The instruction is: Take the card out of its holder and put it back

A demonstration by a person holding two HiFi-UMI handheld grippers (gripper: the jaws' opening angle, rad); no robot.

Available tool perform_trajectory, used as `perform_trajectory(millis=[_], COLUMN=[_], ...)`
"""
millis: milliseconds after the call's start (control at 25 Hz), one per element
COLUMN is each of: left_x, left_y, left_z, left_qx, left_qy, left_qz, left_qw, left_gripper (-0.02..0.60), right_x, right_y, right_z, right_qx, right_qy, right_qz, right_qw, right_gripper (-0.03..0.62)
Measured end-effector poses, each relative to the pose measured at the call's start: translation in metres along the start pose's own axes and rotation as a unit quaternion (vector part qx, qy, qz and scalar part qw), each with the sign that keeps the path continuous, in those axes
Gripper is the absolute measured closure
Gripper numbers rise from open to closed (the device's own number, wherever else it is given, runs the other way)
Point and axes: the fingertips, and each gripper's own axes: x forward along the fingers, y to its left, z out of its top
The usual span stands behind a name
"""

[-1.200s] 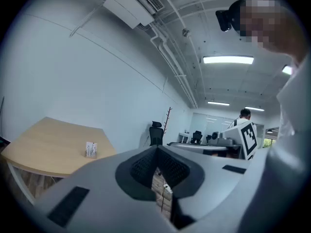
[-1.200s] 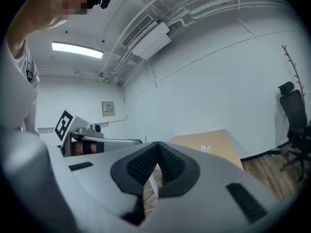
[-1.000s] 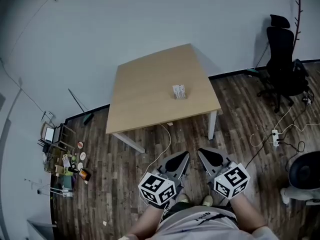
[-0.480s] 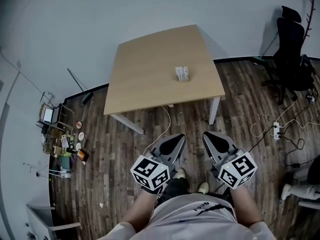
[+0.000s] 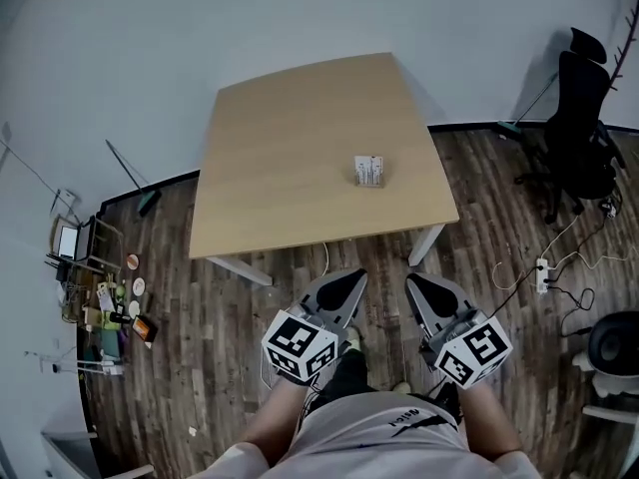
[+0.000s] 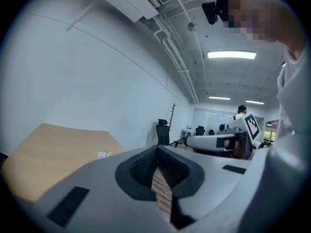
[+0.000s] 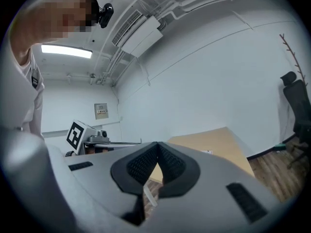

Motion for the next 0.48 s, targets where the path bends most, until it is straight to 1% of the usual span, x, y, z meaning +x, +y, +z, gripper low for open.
perform_trajectory(millis=[240,360,480], left_x=[0.026,0.038,0.052], left_y=[0.066,0.088,0.104], left_z=[0.023,0.027,0.027], left_qx=[0.009,0.011,0.005], left_qy=[0.003,0.008,0.014], left_qz=[-0.033,-0.046,-0.054], left_qw=[0.9994,0.9988,0.9985], left_gripper=[0.569,0.569,0.569], right_x=[0.071,0.097,0.114], right_y=[-0.019,-0.031,-0.04], right_z=[0.014,0.016,0.019], right_qx=[-0.007,-0.007,-0.011], right_qy=[-0.005,-0.004,0.001], right_qz=[-0.048,-0.069,-0.08], right_qw=[0.999,0.998,0.997], right_gripper=[0.58,0.58,0.58])
